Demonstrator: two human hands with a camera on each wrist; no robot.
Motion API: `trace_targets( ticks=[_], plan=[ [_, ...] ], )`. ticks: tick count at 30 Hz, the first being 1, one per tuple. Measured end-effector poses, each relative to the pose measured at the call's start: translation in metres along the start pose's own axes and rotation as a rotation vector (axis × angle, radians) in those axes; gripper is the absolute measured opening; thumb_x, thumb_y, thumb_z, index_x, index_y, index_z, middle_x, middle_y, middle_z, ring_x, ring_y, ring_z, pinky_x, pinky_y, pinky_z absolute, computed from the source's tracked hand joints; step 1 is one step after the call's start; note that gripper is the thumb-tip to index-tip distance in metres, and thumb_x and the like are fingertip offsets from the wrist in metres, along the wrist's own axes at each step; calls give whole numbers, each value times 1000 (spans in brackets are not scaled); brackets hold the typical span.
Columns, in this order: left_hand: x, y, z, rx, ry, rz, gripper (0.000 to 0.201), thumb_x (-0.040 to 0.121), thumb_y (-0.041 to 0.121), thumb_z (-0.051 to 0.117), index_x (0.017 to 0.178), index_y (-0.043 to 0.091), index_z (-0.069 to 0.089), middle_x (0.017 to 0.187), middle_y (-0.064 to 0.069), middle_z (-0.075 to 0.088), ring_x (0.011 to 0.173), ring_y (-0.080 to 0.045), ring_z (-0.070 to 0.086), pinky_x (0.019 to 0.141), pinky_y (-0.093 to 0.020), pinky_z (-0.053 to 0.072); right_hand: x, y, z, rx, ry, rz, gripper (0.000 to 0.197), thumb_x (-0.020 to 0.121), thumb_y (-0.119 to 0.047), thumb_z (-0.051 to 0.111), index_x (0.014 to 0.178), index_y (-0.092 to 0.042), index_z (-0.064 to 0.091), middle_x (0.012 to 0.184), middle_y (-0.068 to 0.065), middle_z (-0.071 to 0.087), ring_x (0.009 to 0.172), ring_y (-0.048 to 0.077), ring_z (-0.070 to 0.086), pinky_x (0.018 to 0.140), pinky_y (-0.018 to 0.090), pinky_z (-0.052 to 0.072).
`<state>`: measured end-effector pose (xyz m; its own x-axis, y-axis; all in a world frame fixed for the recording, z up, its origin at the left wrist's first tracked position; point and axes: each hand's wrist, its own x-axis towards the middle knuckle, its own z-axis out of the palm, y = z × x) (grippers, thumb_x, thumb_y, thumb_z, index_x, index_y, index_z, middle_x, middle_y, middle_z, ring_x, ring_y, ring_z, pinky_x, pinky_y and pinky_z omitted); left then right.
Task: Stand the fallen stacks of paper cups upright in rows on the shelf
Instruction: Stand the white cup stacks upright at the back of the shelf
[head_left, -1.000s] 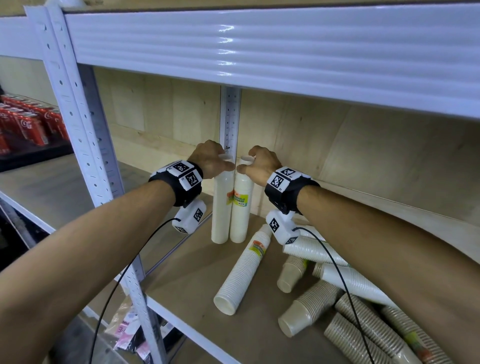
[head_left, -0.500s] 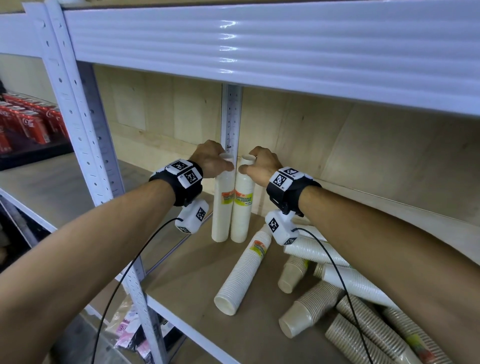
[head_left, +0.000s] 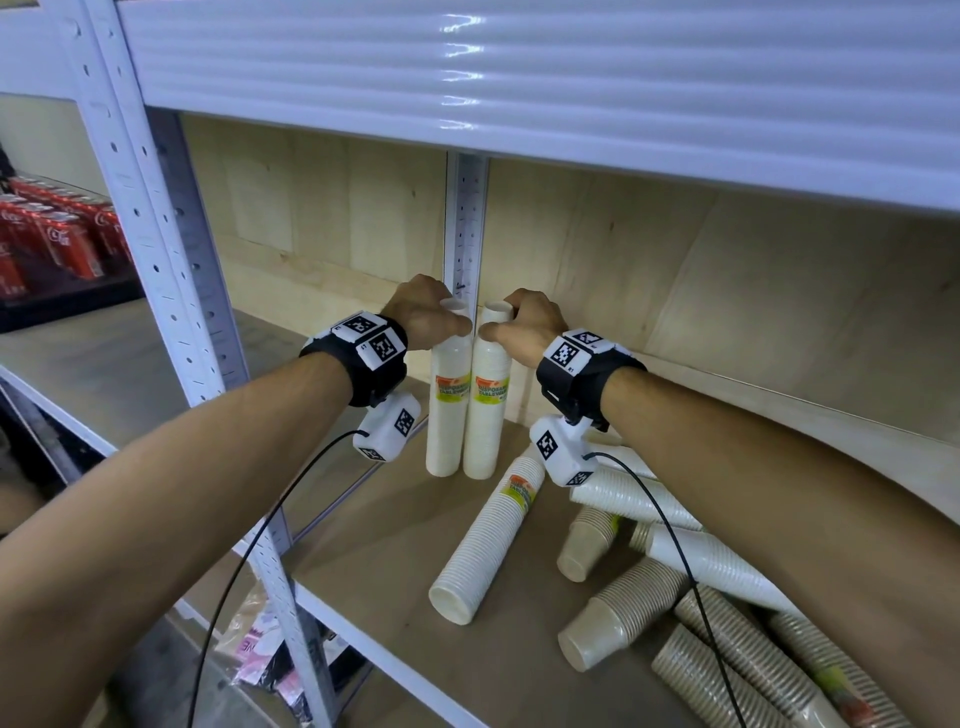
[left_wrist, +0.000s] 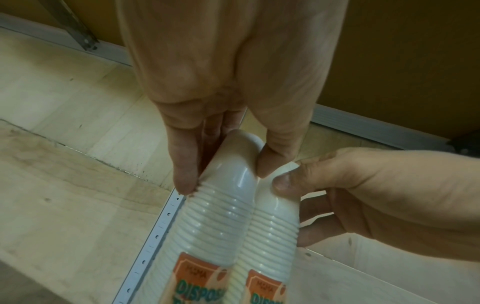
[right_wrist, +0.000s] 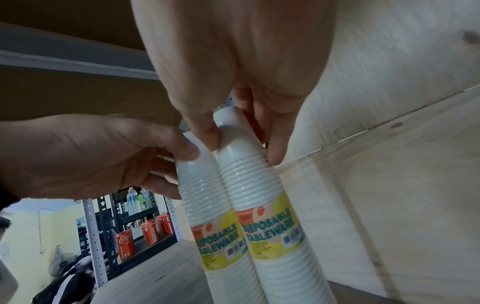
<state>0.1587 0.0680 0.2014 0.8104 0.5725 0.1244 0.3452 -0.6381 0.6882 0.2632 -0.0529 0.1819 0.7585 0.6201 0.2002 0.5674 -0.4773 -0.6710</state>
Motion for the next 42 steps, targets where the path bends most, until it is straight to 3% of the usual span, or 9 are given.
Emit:
trace_targets(
  ticks=[5,9,16,19,22,26,31,39,42],
  plan=[
    [3,-1,0,27,-6,13,47,79,24,73,120,3,62,110,-9,62,98,-26,62,84,-42,55,0,3,-1,16,3,-16,37,78,-30,75,108,-15,60,101,3,63,85,18,60,60,24,43],
    [2,-1,-4,38,5,29,63,80,33,74,135,14,52,133,-8,56,117,-26,56,90,-33,49,-1,3,-3,-6,-4,-23,44,76,-34,77,111,-14,60,104,3,64,90,20,62,72,29,50],
    [-10,18,-23,46,85,107,64,82,39,73,138,19,49,123,-6,60,110,-19,56,85,-26,43,-10,7,-26,-77,16,-20,61,77,-37,77,129,-14,54,123,4,58,106,21,57,81,28,45],
    [-20,33,-26,16,102,155,58,84,35,72,136,18,52,109,-3,61,98,-14,56,78,-21,43,-20,12,-40,-101,-3,-5,62,77,-36,77,130,-14,54,125,5,58,109,21,57,82,28,45],
    [-32,49,-23,13,115,210,54,84,35,72,133,19,56,110,-2,61,101,-16,57,84,-24,43,-34,19,-53,-155,-27,5,59,78,-36,77,129,-16,55,124,3,56,110,22,55,81,27,43],
    [-48,65,-4,7,19,253,50,83,37,72,128,20,60,113,-3,64,102,-19,60,92,-31,49,-60,37,-68,-259,-69,22,51,77,-36,78,120,-19,57,114,1,56,99,21,55,75,29,42],
    [-61,65,31,87,-124,267,50,85,38,71,129,18,60,111,-3,67,100,-17,59,84,-26,45,-94,68,-78,-349,-121,69,53,74,-37,80,119,-22,57,113,0,58,103,21,57,82,30,46],
    [-73,8,93,242,-319,139,59,81,49,72,132,25,55,119,-1,64,112,-20,58,88,-27,45,-144,120,-83,-455,-173,161,60,72,-41,81,123,-23,56,121,2,59,105,21,58,88,32,48],
    [-83,-7,111,315,-378,124,63,83,48,71,135,19,53,128,-4,59,115,-22,56,92,-31,48,-160,133,-82,-483,-177,171,60,72,-41,81,123,-24,56,124,1,58,108,21,58,93,35,48]
  ],
)
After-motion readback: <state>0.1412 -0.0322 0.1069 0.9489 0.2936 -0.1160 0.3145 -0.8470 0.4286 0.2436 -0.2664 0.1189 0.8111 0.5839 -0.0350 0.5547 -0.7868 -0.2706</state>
